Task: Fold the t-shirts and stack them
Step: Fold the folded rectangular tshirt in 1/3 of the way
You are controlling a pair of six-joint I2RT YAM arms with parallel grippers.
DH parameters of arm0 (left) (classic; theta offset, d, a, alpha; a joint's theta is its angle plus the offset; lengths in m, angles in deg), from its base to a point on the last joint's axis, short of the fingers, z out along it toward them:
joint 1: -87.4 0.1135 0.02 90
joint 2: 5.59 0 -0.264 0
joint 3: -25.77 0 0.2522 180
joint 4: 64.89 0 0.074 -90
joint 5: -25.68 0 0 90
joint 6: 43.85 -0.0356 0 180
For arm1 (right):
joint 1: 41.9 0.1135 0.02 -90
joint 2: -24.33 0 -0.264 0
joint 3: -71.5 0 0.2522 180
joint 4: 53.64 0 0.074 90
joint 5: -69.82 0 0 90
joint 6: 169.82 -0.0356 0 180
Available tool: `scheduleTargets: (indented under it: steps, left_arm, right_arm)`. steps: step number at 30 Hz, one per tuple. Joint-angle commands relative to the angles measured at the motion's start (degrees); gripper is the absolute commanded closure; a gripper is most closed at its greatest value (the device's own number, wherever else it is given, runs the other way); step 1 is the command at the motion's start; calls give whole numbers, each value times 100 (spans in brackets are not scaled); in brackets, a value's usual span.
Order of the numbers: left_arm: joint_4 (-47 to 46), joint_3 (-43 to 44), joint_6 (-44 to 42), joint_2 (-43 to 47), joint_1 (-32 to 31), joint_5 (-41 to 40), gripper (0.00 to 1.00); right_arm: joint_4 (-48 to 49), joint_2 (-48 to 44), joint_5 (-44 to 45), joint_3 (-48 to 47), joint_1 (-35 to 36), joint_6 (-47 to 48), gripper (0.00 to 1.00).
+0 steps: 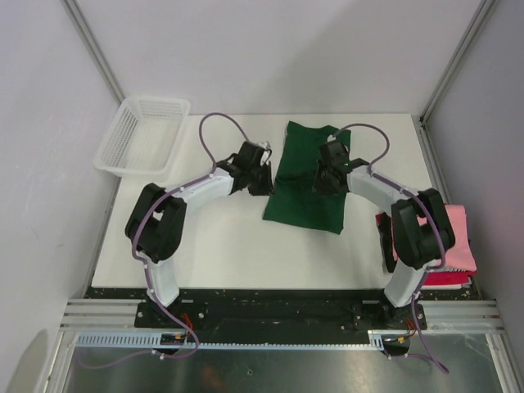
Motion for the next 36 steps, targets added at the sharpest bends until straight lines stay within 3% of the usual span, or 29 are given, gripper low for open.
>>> scheduleTargets:
  steps: [1,5,14,23,30,36]
  left_arm:
    - [-147,-274,153,21,-127,112,97]
    - [-192,-479,163,-126,-145,75,100]
    - [-236,-891,198,-128,-150,-28,100]
    - [-224,-750,79,138,-139,-78,98]
    - [-224,-44,-39,-89,-145,8,94]
    - [-225,818,-89,-810,-141,32,95]
  right_arm:
    - [93,555,245,-530,23,217,77]
    - [-13,1072,336,-1008,-71,303,72]
    - [-518,1778,483,-1723,-273,317,50]
    - [-856,1444,685,-1938,-218,464,37]
    - [-880,708,751,-1690,-298,377,35]
    - [-825,336,666,-1223,-501,269,47]
